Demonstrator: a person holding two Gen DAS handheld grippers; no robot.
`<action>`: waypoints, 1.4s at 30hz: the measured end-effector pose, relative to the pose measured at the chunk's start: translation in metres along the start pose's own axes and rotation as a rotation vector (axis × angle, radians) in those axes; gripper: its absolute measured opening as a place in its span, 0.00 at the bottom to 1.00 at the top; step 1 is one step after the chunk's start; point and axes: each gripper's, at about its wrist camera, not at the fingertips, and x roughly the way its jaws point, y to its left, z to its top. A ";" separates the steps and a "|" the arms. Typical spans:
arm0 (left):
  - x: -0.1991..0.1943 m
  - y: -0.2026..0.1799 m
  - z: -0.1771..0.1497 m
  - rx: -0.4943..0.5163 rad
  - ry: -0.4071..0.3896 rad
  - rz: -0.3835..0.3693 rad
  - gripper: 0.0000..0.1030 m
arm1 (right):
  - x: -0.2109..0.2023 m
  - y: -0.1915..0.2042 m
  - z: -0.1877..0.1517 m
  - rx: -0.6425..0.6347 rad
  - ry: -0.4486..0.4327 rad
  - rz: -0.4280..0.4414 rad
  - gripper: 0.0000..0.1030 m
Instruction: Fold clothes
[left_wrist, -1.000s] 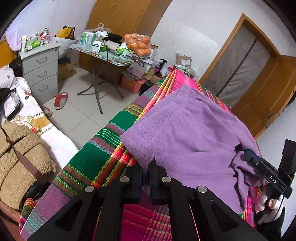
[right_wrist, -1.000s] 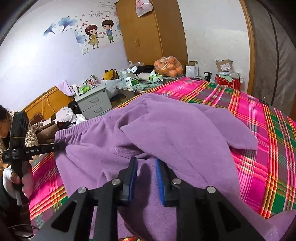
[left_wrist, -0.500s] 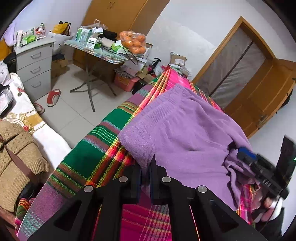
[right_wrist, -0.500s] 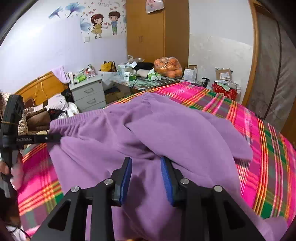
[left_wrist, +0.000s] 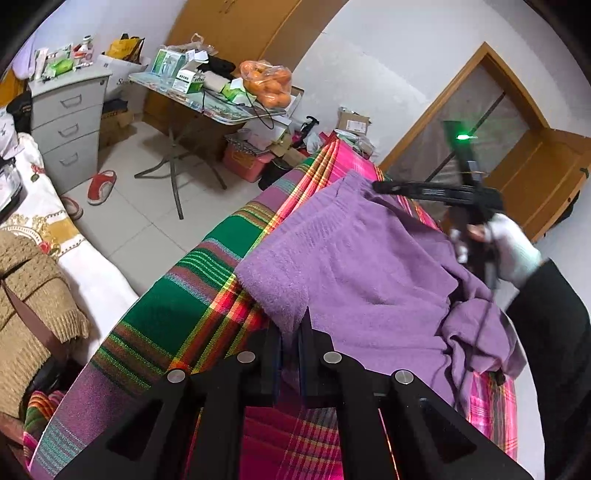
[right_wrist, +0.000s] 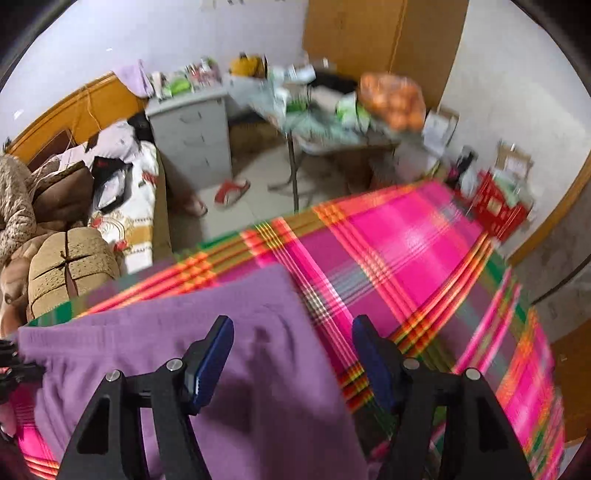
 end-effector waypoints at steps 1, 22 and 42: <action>0.000 -0.001 0.000 0.002 -0.001 0.000 0.05 | 0.007 -0.004 -0.001 0.015 0.020 0.019 0.63; -0.016 0.023 0.034 -0.070 -0.047 0.004 0.06 | 0.019 0.033 0.094 -0.063 -0.111 -0.229 0.09; 0.043 0.011 0.060 -0.106 -0.012 0.063 0.12 | -0.177 0.046 -0.158 0.260 -0.373 -0.083 0.37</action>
